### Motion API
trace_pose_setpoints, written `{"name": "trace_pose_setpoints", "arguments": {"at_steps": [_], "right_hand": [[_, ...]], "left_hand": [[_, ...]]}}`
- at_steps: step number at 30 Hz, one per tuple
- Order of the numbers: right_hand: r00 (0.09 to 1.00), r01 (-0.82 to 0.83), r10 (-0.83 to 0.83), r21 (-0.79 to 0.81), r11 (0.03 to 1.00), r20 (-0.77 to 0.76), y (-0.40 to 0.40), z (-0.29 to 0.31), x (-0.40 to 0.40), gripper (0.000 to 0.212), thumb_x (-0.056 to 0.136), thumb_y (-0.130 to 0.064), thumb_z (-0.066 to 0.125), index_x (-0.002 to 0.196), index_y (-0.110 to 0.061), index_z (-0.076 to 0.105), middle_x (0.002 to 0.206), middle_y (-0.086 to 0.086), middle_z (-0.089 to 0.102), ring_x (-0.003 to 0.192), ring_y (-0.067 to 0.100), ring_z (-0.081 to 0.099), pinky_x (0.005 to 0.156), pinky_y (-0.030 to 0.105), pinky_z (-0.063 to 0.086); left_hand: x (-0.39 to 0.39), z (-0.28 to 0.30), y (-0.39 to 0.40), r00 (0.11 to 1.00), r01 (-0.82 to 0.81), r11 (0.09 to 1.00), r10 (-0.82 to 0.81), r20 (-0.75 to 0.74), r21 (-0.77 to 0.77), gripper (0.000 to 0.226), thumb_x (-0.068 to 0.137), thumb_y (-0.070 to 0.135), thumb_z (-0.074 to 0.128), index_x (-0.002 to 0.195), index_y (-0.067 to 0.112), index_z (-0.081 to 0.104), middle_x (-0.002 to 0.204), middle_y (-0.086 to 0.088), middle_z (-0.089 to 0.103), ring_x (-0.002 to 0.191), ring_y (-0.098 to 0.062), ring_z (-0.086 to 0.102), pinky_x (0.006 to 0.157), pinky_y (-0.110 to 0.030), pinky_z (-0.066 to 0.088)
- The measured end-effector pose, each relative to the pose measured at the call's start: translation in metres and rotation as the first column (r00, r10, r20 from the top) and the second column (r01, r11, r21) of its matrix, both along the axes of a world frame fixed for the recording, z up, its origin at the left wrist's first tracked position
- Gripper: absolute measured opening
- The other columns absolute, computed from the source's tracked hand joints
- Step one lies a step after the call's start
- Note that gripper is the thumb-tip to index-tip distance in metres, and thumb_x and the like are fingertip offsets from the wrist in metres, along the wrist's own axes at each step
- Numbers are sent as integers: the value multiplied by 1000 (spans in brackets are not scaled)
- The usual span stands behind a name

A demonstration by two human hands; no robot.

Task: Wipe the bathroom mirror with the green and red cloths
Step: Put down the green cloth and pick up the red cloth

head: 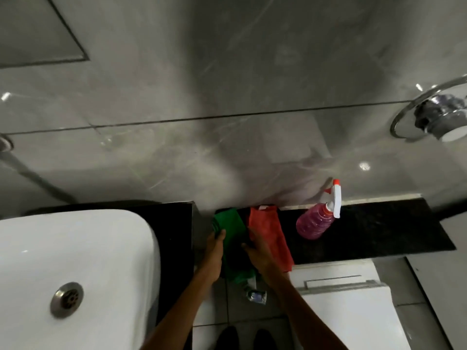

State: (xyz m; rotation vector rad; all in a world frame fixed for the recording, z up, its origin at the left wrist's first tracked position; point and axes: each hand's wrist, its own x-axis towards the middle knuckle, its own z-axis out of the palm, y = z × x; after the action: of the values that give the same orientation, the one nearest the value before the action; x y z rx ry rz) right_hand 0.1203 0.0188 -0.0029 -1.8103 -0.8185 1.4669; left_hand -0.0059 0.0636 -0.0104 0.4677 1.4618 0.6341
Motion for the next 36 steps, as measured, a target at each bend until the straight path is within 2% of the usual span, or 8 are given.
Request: {"name": "trace_pose_setpoints", "arguments": {"at_steps": [4,7,11,15,20,26,32,36], "right_hand": [[979,-123,127,-32,992,157,4,-8,7,41,103,5,47,140,-7,59,120,9,72,108,26,70,96,36,59],[896,-121,126,-38,992,425,-7,-4,31,24,104,-8,52,120,-12,69,101,3,73,90,21,70,80,33,61],[582,-242,332,-231,942,742,-3,-12,61,44,102,-14,56,146,-10,48,144,14,52,131,35,50,106,47,50],[461,-245,423,-346,906,780,7,-24,56,49,105,-22,55,150,-9,41,152,14,43,138,33,45,111,46,47],[534,-76,338,-354,932,775,29,-27,48,38,104,-15,52,140,-5,48,144,19,53,134,36,51,107,46,47],[789,30,37,-98,995,613,26,1,62,29,100,-22,54,126,-9,47,126,19,65,116,42,65,97,55,55],[903,-68,-46,246,967,428,3,84,55,35,84,-30,58,114,-28,40,112,2,70,96,30,72,80,43,58],[902,-99,-161,556,825,401,6,202,24,51,79,-27,61,128,-25,46,113,-7,67,100,26,71,85,40,58]], "left_hand": [[4,-2,11,891,289,948,-217,-400,130,53,107,28,48,153,1,43,151,-25,53,140,-41,52,117,-48,42],[23,6,-11,739,368,880,-81,-669,300,61,106,25,51,158,-1,34,161,-25,39,149,-39,40,122,-45,35],[55,8,-26,829,395,827,-133,-543,401,44,107,18,48,150,10,50,150,-14,56,138,-28,55,109,-31,49],[81,-6,-18,846,436,875,-318,-427,212,51,109,19,42,158,7,36,157,-17,48,144,-32,49,114,-33,43],[88,-26,7,885,310,948,-258,-388,77,49,104,10,47,152,0,45,153,-24,52,140,-38,52,116,-46,42],[91,-6,14,975,154,981,-131,-177,122,28,97,5,57,121,-4,70,123,-27,72,100,-31,69,78,-33,56],[61,65,-9,997,-72,953,72,9,296,6,95,7,67,93,2,66,93,-17,65,91,-29,59,85,-45,48],[16,205,-6,992,-114,831,72,99,544,31,92,5,72,121,-4,64,98,-7,78,90,-22,69,89,-43,56]]}}
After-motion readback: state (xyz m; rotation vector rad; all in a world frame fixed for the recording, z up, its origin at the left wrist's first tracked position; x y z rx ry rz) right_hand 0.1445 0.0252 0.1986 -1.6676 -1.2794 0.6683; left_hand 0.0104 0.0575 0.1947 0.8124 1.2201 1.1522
